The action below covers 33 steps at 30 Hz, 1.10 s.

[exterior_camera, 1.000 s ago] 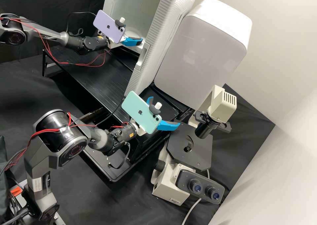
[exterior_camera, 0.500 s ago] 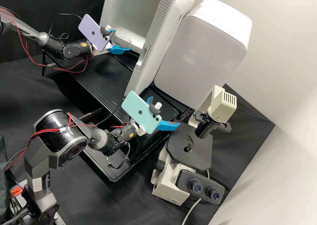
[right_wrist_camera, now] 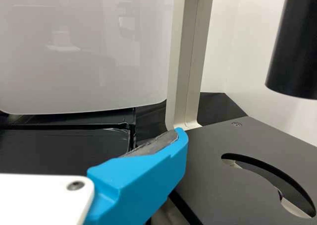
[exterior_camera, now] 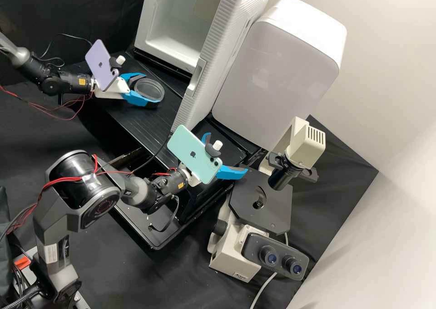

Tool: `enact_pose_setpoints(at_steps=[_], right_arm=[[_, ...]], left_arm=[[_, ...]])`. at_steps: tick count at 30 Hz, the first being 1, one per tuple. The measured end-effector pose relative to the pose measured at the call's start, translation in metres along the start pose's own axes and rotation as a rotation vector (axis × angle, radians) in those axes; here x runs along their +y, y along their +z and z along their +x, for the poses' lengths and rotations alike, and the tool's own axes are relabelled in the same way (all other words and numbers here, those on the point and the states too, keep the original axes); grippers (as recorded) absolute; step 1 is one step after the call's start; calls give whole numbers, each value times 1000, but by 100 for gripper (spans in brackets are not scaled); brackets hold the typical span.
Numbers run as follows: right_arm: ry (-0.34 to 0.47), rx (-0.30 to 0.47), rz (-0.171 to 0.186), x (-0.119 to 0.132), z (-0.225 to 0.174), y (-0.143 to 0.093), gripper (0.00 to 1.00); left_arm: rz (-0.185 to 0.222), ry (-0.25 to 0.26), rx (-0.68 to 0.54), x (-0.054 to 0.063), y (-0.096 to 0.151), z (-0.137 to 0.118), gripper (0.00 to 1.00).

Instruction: Take the petri dish out of the incubator

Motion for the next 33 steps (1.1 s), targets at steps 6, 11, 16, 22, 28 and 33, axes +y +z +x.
enact_pose_setpoints(at_steps=[6,11,16,22,28,33], right_arm=[[0,0,0,0,0,0,100],[0,0,0,0,0,0,100],[0,0,0,0,0,0,100],[0,0,0,0,0,0,100],[0,0,0,0,0,0,100],[0,0,0,0,0,0,100]], left_arm=[[-19,0,-47,-9,-1,-36,0],[-17,6,-76,-19,-5,-61,0],[-54,16,-93,-27,-8,-74,0],[-67,24,-104,-31,-9,-78,0],[-68,29,-105,-33,-9,-77,0],[-68,38,-107,-34,-9,-75,0]])
